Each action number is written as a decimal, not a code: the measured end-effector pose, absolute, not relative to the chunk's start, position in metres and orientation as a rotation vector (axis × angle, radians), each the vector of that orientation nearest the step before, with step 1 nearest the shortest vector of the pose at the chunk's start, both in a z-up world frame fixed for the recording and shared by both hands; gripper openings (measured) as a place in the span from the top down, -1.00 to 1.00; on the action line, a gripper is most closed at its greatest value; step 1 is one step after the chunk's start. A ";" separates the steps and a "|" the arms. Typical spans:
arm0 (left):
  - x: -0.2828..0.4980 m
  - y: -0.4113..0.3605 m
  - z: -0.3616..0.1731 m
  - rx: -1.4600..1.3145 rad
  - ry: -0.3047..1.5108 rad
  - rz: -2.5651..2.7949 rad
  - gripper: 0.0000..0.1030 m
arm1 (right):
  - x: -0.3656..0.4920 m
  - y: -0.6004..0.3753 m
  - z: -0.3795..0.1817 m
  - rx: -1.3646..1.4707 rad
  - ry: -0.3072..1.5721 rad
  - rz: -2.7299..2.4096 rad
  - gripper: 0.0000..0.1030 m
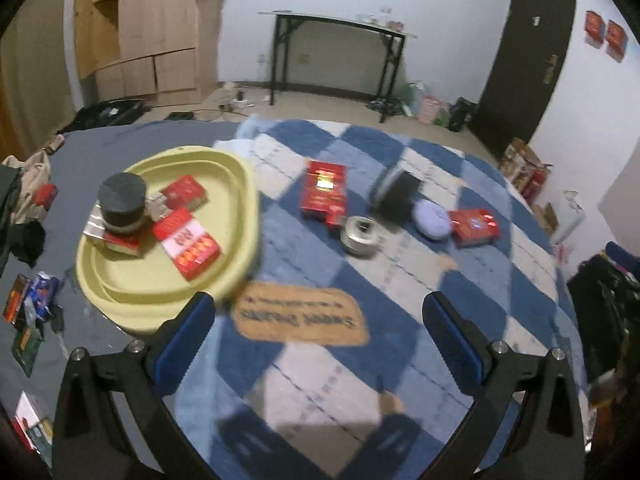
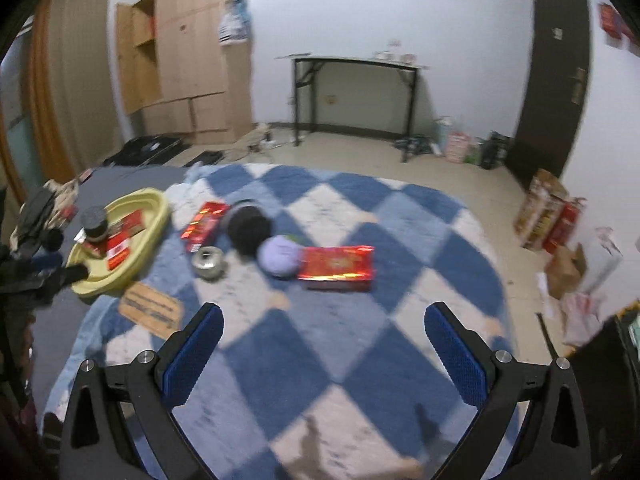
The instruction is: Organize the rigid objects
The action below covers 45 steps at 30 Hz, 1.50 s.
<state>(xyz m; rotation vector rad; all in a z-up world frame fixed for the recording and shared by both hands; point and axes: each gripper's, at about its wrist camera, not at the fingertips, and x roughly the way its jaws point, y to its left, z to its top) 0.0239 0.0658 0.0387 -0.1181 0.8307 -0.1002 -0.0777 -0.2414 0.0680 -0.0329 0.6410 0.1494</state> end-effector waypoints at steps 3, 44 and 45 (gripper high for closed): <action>0.021 0.062 0.040 -0.121 0.828 -0.105 -1.00 | -0.101 -0.261 0.064 0.028 0.623 0.133 -0.99; 0.166 0.000 -0.081 -0.058 0.998 -0.249 -0.99 | 0.091 -0.209 -0.082 0.064 0.690 0.060 -0.99; 0.170 -0.001 -0.084 -0.055 0.991 -0.256 -0.99 | 0.095 -0.208 -0.084 0.063 0.692 0.072 -0.99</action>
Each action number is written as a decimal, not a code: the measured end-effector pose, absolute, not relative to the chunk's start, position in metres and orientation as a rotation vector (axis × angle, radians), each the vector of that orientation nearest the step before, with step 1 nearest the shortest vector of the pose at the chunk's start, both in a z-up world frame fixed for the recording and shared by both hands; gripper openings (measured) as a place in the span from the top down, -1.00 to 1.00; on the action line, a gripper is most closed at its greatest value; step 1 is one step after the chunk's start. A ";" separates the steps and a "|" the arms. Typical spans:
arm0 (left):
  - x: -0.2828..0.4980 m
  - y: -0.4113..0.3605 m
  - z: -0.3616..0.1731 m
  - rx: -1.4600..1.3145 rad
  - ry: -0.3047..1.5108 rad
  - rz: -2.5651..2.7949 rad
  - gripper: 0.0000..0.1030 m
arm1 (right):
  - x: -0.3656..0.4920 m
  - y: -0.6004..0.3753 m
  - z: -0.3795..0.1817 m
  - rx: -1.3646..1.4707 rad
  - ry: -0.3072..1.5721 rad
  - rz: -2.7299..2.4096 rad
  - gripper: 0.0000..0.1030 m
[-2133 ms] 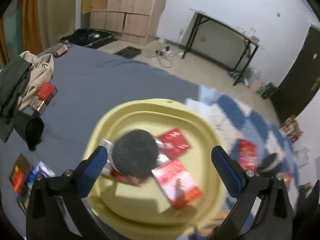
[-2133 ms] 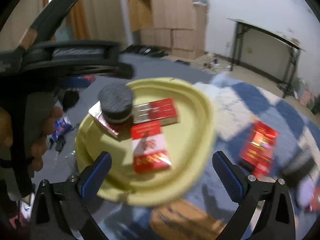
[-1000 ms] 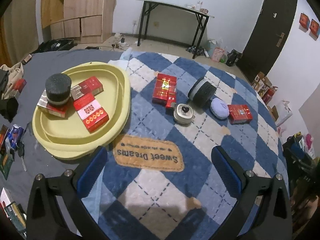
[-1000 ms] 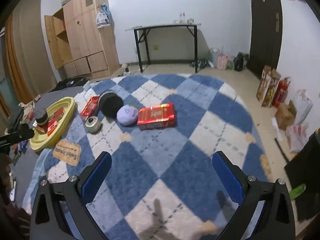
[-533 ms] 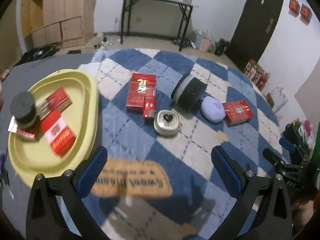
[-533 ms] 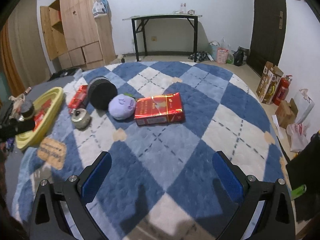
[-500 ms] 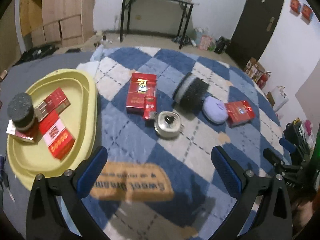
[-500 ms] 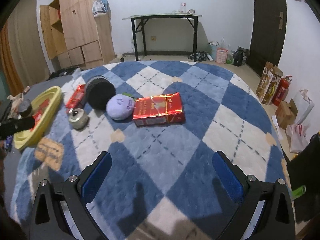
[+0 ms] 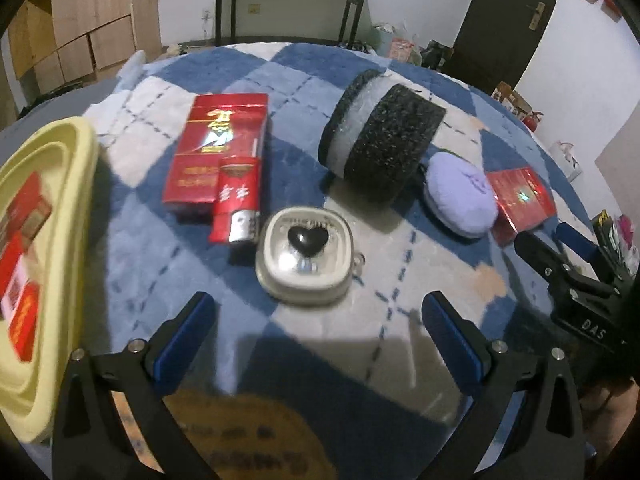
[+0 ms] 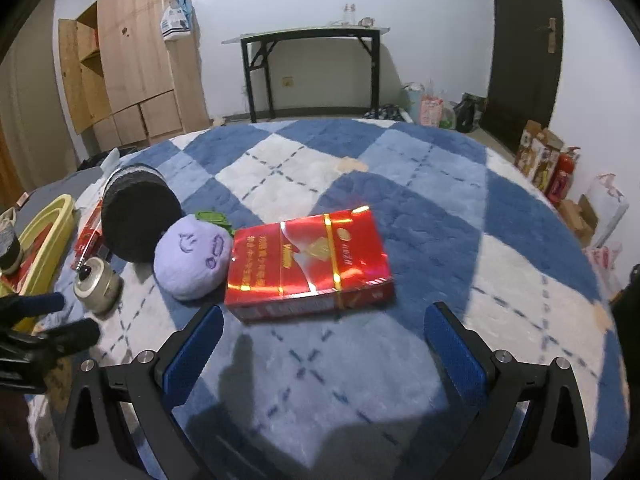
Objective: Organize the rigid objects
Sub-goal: 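Grasp the Hello Kitty tin with the left tool while the right tool grasps the red-gold pack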
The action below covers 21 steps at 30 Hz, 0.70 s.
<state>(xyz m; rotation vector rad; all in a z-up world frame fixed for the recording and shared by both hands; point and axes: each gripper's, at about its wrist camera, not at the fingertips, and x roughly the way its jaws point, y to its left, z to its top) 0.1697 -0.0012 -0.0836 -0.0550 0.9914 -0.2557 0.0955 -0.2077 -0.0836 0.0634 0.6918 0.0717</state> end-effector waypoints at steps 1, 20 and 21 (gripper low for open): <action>0.173 -0.002 -0.085 -0.049 0.985 -0.261 -0.99 | 0.100 -0.206 -0.085 0.054 0.690 0.072 -0.99; 0.157 -0.001 -0.084 -0.040 0.856 -0.194 -0.09 | 0.137 -0.214 -0.100 0.092 0.693 0.067 -0.73; 0.156 0.000 -0.081 -0.041 0.867 -0.196 -0.09 | 0.132 -0.217 -0.098 0.102 0.680 0.071 -0.72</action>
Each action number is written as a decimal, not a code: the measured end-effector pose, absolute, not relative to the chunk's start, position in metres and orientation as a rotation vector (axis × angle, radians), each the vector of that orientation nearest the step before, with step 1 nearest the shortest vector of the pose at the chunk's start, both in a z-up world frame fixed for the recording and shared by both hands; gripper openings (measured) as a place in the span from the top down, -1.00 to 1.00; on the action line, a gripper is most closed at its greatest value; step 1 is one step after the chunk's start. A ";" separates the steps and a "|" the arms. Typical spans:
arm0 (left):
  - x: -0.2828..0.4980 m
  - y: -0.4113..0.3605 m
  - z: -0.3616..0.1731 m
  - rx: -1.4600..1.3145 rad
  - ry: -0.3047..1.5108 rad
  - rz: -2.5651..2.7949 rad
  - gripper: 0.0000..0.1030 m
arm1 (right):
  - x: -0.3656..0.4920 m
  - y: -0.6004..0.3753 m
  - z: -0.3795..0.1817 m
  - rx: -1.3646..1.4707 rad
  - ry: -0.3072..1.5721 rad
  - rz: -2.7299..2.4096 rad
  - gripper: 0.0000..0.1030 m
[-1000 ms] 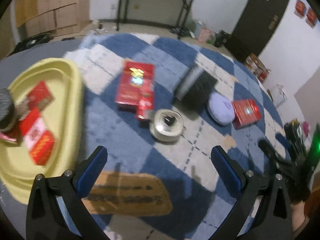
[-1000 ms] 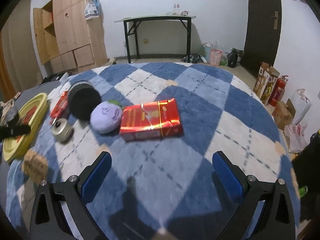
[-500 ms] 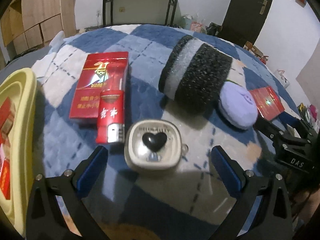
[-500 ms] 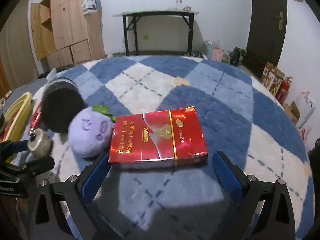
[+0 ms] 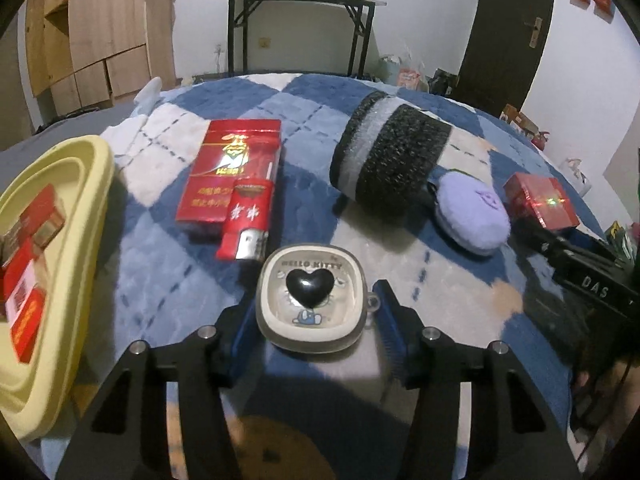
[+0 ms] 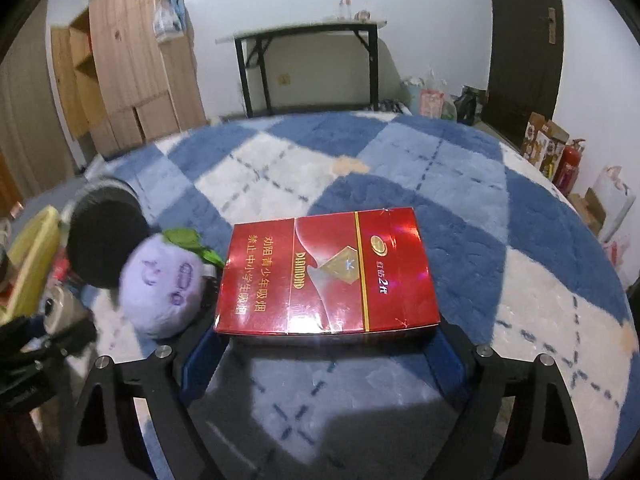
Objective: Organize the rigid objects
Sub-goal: 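Grasp the Hello Kitty tin with the left tool while the right tool grasps the red-gold pack, then lift the Hello Kitty tin and red-gold pack and carry both over the yellow tray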
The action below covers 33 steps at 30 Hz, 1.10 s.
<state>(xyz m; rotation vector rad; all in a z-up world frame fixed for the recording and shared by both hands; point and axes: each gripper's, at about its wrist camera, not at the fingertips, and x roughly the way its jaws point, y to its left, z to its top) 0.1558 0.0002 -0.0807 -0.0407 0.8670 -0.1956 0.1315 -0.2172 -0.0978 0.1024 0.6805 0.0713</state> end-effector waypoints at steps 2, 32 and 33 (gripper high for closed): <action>0.149 0.003 -0.069 -0.044 0.869 -0.193 -0.09 | 0.117 -0.221 -0.091 0.087 0.663 0.071 -0.72; 0.018 0.039 0.047 0.017 0.751 -0.119 -0.10 | -0.123 -0.248 0.019 0.095 0.541 0.074 -0.73; 0.020 0.040 0.046 0.010 0.758 -0.119 -0.10 | -0.124 -0.244 0.017 0.088 0.532 0.078 -0.73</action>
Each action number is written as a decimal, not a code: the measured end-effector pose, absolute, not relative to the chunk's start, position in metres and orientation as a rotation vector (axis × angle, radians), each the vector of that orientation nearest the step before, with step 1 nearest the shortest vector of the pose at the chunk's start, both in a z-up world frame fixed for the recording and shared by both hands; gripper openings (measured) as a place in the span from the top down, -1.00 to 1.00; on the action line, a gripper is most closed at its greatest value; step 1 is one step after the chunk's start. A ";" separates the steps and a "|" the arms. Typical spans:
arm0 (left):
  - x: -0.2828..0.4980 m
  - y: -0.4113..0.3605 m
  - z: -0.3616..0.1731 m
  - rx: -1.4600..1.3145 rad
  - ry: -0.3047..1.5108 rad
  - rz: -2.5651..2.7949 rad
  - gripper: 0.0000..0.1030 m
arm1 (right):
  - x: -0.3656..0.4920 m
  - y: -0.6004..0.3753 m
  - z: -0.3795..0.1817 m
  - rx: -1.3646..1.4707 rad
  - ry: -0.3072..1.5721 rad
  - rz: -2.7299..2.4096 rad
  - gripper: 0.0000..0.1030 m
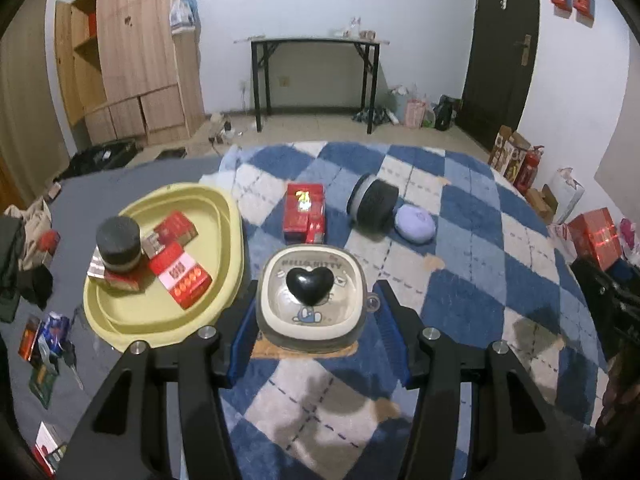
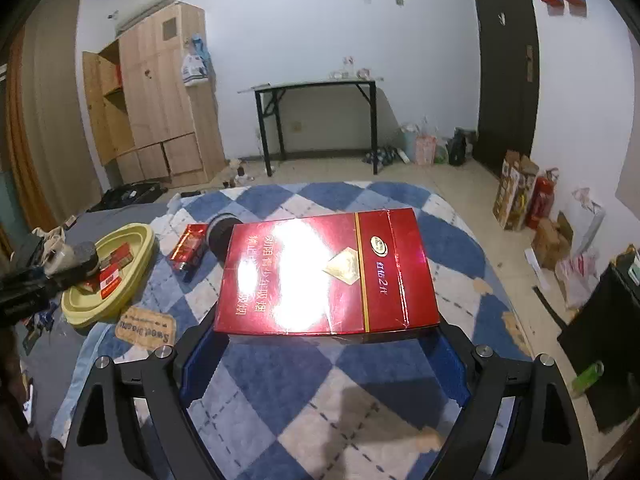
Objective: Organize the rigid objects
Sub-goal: 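Lift the Hello Kitty tin and red-gold pack and carry both over the yellow tray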
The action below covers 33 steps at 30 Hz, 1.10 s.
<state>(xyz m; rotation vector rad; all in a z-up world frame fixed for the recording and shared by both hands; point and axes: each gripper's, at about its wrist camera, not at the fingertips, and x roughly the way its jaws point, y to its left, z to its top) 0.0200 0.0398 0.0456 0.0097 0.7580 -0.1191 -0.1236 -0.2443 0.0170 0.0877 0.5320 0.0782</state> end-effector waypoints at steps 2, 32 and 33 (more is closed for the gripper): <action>0.022 0.043 0.048 -0.015 0.750 -0.126 -0.10 | -0.121 -0.237 0.010 0.066 0.540 0.085 -0.73; 0.066 0.218 0.053 -0.154 0.788 0.148 -0.10 | -0.045 -0.118 0.028 -0.110 0.595 0.372 -0.73; 0.070 0.224 0.046 -0.146 0.809 0.152 -0.10 | -0.038 -0.103 0.031 -0.131 0.589 0.399 -0.73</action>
